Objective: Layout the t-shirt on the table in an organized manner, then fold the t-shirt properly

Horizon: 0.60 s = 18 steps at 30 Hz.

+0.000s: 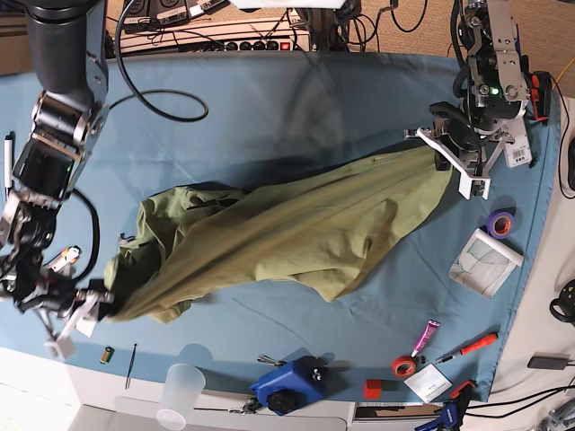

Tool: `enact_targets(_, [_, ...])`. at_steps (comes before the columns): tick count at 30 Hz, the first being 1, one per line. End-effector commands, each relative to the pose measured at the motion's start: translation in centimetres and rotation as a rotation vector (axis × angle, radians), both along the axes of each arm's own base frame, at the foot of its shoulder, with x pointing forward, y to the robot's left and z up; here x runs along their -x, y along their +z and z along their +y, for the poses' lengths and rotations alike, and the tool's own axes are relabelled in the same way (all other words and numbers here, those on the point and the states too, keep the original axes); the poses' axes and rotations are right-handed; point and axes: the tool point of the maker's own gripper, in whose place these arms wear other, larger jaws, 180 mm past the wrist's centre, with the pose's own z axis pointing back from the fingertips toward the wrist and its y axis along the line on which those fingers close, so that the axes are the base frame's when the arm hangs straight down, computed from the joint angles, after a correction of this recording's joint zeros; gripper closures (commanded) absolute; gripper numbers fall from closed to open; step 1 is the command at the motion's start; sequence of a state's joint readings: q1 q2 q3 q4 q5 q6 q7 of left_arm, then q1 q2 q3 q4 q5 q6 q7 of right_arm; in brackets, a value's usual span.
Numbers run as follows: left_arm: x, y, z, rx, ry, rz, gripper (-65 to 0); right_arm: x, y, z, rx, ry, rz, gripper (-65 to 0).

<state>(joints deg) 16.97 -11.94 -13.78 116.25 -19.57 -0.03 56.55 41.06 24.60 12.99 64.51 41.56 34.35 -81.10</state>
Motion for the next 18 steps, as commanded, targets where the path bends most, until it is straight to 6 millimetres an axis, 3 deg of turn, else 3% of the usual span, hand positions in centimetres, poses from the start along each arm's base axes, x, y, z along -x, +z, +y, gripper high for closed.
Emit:
enact_targets(1, [-0.6, 1.0, 0.4, -0.015, 0.003, -0.040, 0.0, -0.9, 2.7, -1.1, 0.013, -0.023, -0.078, -26.3])
enact_targets(6, [-0.6, 1.0, 0.4, -0.015, 0.003, -0.041, 0.0, -2.5, 5.3, -3.3, 0.023, -0.120, -0.231, -26.3])
enact_targets(9, [-0.6, 1.0, 0.4, -0.015, 0.004, -0.041, 0.0, -2.6, 5.5, -4.6, 0.057, -0.161, -0.244, -26.3])
enact_targets(12, [-0.6, 1.0, 0.4, -0.014, 0.003, -0.041, 0.0, -0.3, 2.7, -4.8, 0.103, -0.138, -0.027, -26.1])
enact_targets(18, [-0.6, 1.0, 0.4, -0.014, 0.004, -0.041, 0.0, 1.7, -1.3, -4.7, 0.108, -0.122, 0.058, -26.2])
